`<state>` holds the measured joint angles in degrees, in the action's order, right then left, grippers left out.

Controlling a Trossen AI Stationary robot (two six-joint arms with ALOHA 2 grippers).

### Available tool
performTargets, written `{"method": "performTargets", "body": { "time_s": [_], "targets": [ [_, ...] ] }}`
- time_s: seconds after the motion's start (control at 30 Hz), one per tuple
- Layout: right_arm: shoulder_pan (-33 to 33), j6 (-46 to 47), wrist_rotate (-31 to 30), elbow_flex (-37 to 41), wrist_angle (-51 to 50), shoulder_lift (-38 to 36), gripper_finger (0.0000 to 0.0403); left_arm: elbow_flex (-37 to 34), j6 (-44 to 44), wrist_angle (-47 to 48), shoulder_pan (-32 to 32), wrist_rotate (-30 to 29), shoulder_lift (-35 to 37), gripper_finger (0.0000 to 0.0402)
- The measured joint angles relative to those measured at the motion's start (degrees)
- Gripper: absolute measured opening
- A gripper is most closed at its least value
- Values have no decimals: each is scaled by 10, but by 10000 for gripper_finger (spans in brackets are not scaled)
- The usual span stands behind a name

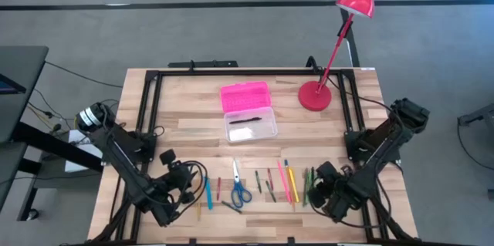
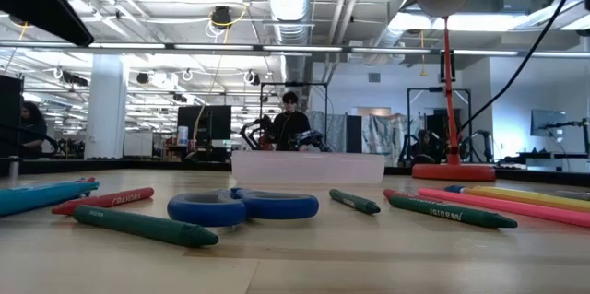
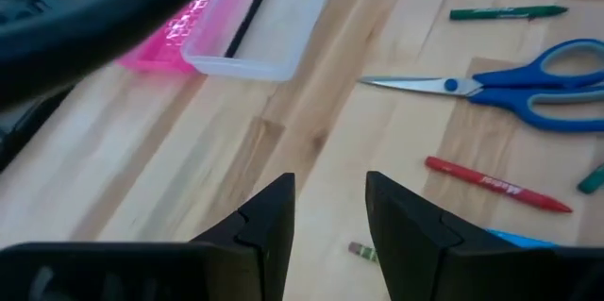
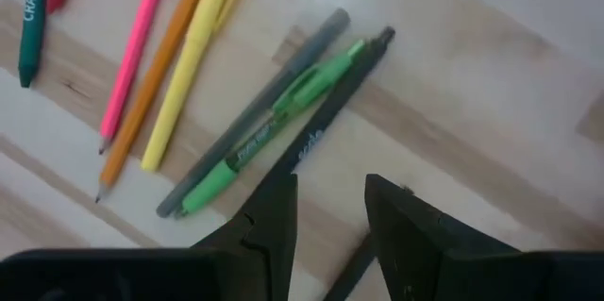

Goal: Pick & place school supplies into a supply box
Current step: Put the black pen into the pink supply box

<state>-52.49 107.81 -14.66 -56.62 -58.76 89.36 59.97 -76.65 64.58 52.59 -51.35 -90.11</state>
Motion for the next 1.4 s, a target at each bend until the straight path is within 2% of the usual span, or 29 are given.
{"method": "performTargets", "body": {
  "time_s": [0.2, 0.3, 0.4, 0.53, 0.8, 1.17, 1.4],
  "targets": [
    [-26, 65, 15, 0, -6, 4, 118, -4, -22, -6, 17, -40, 0, 127],
    [-37, 91, 45, 0, 5, 25, 118, -4, -28, -20, 25, -71, 0, 127],
    [-42, 99, 85, 0, 21, 54, 118, -4, -23, -40, 30, -101, 0, 127],
    [-42, 98, 93, -5, 40, 86, 118, -4, 3, -62, 30, -125, 0, 127],
    [-44, 105, 135, -13, 41, 114, 118, -4, 15, -76, 31, -139, 0, 127],
    [-45, 109, 134, -12, 51, 113, 117, -4, 24, -91, 32, -145, 0, 127],
    [-45, 113, 132, 14, 98, 111, 85, -4, 23, -91, 32, -125, 0, 127]
  ]
}}
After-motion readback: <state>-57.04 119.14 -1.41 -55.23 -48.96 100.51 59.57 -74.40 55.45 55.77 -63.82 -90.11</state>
